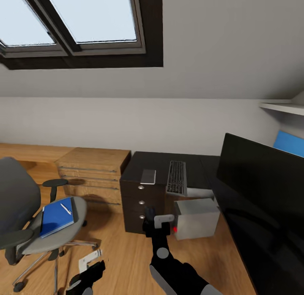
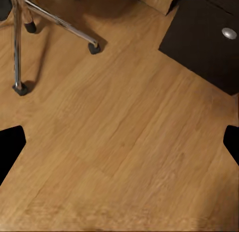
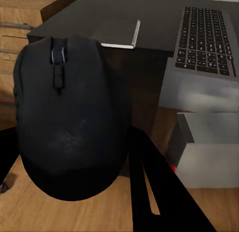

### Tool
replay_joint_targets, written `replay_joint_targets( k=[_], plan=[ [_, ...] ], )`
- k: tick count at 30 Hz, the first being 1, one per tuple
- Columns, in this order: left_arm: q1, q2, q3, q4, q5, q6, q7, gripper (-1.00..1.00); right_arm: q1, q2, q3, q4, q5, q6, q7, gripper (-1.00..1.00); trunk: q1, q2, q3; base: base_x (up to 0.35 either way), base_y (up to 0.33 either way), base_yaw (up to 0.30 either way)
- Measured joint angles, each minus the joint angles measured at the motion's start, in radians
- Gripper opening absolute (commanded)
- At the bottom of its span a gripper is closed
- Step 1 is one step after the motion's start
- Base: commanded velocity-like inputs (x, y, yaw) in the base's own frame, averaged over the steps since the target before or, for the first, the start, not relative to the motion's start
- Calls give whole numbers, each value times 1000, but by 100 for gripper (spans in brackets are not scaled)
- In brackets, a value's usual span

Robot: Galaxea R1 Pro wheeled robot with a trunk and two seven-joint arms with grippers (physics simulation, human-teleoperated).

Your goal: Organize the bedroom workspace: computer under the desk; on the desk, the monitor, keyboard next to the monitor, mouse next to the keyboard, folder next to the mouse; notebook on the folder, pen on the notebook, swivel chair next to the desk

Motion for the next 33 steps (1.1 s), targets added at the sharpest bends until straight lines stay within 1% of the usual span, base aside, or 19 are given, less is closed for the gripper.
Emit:
replay_joint_targets(
  k=[3, 4, 5, 7, 9, 10, 12, 13, 14, 15, 17, 21, 27, 28, 29, 32, 33],
  plan=[
    [0, 6, 1, 91, 17, -15, 6, 100, 0, 0, -2, 2, 0, 0, 1, -100, 0, 0, 0, 221, 29, 34],
    [0, 13, -1, 106, 17, -56, 7, 100, 0, 0, -5, 1, -4, 1, 2, -100, -1, 0, 0, 309, 7, 4],
    [0, 18, -2, 112, 10, -92, 6, 100, -1, 0, -17, 0, -9, 7, 3, -100, -1, 0, 0, 314, 4, 3],
    [0, 25, -3, 114, 0, -115, 5, 100, -5, 0, -61, 2, -13, 44, 6, -100, -1, 0, 0, 317, 2, 1],
    [0, 27, -4, 114, -3, -123, 5, 100, -20, 0, -106, 3, -18, 104, 10, -100, -1, 0, 0, 320, 1, 1],
    [0, 27, -4, 113, -3, -124, 5, 100, -29, 0, -119, 3, -20, 121, 11, -100, -1, 0, 0, 320, 1, 0],
    [0, 27, -6, 108, -3, -127, 4, 100, -86, 0, -171, 7, -22, 178, 18, -100, -1, 0, 0, 321, 0, 0],
    [0, 27, -6, 106, -3, -128, 4, 100, -104, 0, -184, 11, -26, 191, 21, -100, -1, 0, 0, 321, 0, 0],
    [0, 27, -6, 101, -3, -128, 3, 100, -134, 0, -203, 21, -34, 211, 30, -100, -1, 0, 0, 321, 0, 0],
    [0, 28, -6, 98, -3, -129, 3, 100, -160, 0, -215, 36, -49, 225, 44, -100, -1, 0, 0, 321, 0, 0],
    [0, 27, -7, 95, -3, -129, 2, 100, -187, 0, -226, 59, -74, 238, 69, -100, -1, 0, 0, 321, 0, 0],
    [0, 27, -8, 93, -3, -130, 2, 100, -209, 0, -234, 84, -107, 245, 100, -100, -1, 0, 0, 322, 0, 0],
    [0, 23, -11, 95, -3, -128, 4, 100, -214, 0, -225, 91, -115, 250, 111, -100, -1, 0, 0, 326, 0, 0],
    [0, 23, -12, 96, -3, -128, 4, 100, -214, 0, -213, 92, -116, 284, 112, -100, -1, 0, 0, 327, 0, 0],
    [0, 23, -12, 96, -3, -128, 4, 100, -213, 0, -210, 92, -115, 295, 113, -100, -1, 0, 0, 327, 0, 0],
    [0, 23, -13, 96, -3, -128, 4, 100, -210, 0, -206, 87, -114, 308, 114, -100, -1, 0, 0, 327, 0, 0],
    [0, 23, -13, 97, -3, -128, 4, 100, -209, 0, -192, 85, -114, 312, 117, -100, -1, 0, 0, 327, 0, 0]
  ],
)
